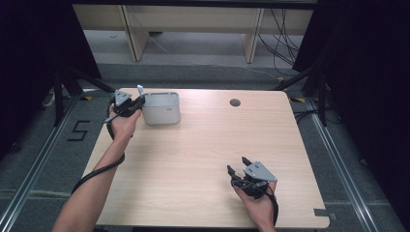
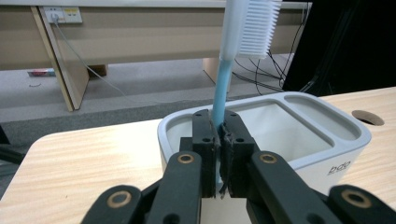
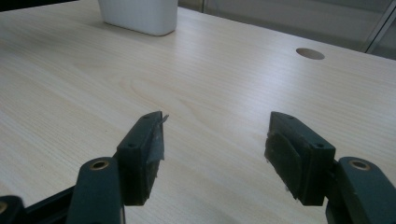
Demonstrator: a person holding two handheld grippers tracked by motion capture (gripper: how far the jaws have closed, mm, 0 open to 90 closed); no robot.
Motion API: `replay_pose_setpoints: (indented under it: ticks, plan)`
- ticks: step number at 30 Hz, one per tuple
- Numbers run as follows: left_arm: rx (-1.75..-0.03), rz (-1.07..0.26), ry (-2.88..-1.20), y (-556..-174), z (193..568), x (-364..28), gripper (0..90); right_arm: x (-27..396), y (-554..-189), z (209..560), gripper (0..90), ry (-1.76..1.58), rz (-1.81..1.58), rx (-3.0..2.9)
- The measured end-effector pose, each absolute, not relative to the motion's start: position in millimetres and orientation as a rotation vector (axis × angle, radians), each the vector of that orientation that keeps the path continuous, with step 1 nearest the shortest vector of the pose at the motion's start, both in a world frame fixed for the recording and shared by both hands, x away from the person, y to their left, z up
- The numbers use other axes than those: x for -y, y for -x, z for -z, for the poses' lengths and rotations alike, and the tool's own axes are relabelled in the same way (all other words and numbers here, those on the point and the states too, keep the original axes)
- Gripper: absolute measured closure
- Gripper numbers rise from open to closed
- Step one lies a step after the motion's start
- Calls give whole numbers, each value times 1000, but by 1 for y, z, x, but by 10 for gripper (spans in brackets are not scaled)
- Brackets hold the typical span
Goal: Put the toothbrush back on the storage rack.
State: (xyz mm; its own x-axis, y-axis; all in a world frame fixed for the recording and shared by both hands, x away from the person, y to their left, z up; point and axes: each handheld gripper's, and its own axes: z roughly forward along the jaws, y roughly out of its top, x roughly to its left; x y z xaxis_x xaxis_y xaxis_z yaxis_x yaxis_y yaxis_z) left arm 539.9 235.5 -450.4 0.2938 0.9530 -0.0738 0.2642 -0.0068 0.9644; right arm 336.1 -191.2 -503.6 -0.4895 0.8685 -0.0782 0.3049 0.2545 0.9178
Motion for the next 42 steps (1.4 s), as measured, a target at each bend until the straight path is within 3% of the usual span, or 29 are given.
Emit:
replay_pose_setpoints:
  ticks: [21,36,42]
  plan:
    - [-1195,-804,-1514,-538,454,-236,827,192,-336,504,377,-1049,-1211,-1930]
    - [-1184,-803,-1456,-525,453,-242,549,189,-335,504,374,-1072,-1214,-1944]
    - [-1168,-803,-1447,-515,451,-242,491,190,-334,504,374,-1085,-1218,-1938]
